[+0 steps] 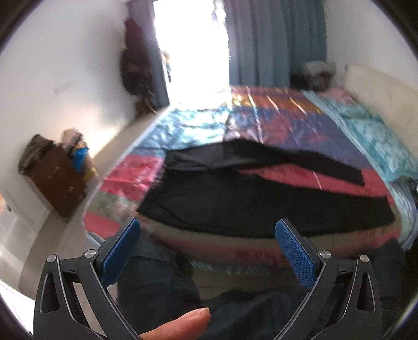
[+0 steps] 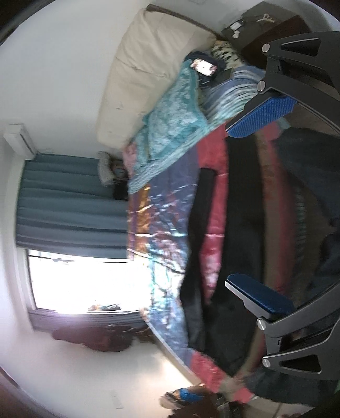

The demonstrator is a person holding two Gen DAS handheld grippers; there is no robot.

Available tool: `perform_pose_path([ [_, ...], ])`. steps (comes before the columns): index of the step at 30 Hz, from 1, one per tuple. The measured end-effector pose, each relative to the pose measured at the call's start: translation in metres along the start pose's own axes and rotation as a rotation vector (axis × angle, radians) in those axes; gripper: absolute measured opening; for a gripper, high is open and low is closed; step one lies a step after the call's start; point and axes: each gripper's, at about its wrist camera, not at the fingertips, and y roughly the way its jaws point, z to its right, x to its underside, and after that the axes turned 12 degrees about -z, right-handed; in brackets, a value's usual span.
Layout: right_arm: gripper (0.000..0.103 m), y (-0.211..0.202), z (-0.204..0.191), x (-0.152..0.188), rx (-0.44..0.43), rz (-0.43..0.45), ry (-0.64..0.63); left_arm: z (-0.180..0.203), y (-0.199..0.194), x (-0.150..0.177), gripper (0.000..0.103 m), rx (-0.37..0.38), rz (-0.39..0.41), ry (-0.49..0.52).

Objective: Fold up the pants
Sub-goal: 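Move both grippers forward over the black trousers toward the waistband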

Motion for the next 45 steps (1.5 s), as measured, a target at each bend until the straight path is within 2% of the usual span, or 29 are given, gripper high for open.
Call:
perform_pose_path([
  [6,0.103,0.009,0.004,-0.03,-0.043,0.097,0.011,0.019,0.007,-0.027,0.103,0.108,-0.04,0.021],
  [8,0.103,0.016,0.005,-0.032,-0.076,0.1,0.024,0.023,0.011,-0.03,0.103,0.108,-0.04,0.016],
  [10,0.103,0.026,0.008,-0.03,-0.115,0.097,0.055,0.029,0.02,-0.034,0.103,0.068,-0.042,0.014],
  [14,0.103,0.021,0.021,-0.013,-0.216,0.28,0.169,0.038,0.04,-0.039,0.103,0.076,-0.08,0.024],
  [17,0.103,0.035,0.015,-0.011,-0.274,0.353,0.158,0.048,0.058,-0.045,0.103,0.092,-0.118,0.04],
  [19,0.103,0.061,0.007,-0.015,-0.297,0.263,0.144,0.054,0.069,-0.05,0.103,0.106,-0.138,0.048],
  [21,0.103,0.098,-0.003,-0.022,-0.322,0.11,0.119,0.06,0.08,-0.057,0.103,0.116,-0.151,0.051],
  [24,0.103,0.133,-0.015,-0.022,-0.312,-0.001,0.084,0.069,0.097,-0.07,0.103,0.109,-0.15,0.061],
  [29,0.103,0.17,-0.031,-0.026,-0.304,-0.077,0.014,0.091,0.125,-0.083,0.103,0.1,-0.154,0.104],
  [34,0.103,0.215,-0.019,-0.031,-0.294,-0.082,0.01,0.107,0.154,-0.095,0.103,0.103,-0.206,0.13],
  [38,0.103,0.253,-0.004,-0.046,-0.218,-0.088,-0.05,0.116,0.171,-0.112,0.103,0.08,-0.213,0.134],
  [43,0.103,0.316,0.028,-0.059,-0.091,-0.132,-0.088,0.121,0.188,-0.136,0.103,0.07,-0.212,0.088],
  [45,0.103,0.349,0.051,-0.061,-0.079,-0.187,-0.073,0.125,0.194,-0.142,0.103,0.078,-0.221,0.073],
])
